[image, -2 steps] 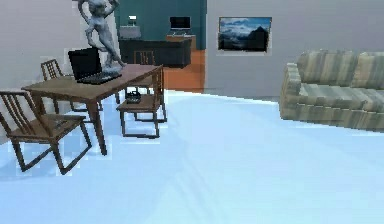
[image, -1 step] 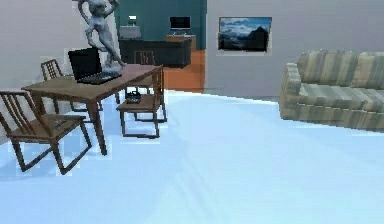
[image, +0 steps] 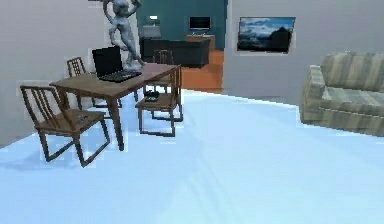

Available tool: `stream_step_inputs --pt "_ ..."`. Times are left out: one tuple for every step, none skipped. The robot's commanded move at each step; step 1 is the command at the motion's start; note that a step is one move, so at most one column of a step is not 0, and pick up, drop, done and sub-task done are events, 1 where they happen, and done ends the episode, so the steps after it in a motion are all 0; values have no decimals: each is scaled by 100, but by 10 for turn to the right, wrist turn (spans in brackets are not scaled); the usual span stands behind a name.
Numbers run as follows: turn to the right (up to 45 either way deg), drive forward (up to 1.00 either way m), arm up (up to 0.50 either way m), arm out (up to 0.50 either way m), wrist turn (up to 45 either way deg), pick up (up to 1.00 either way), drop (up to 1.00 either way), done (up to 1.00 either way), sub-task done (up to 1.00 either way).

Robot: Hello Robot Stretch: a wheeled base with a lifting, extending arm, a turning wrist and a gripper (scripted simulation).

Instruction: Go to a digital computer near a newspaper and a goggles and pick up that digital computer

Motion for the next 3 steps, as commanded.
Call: stream_step_inputs --pt "0 40 0 0 0 0 0 0 0" --pt "-120 0 0 0 0 0 0 0 0" --pt "0 100 0 0 0 0 0 0 0"
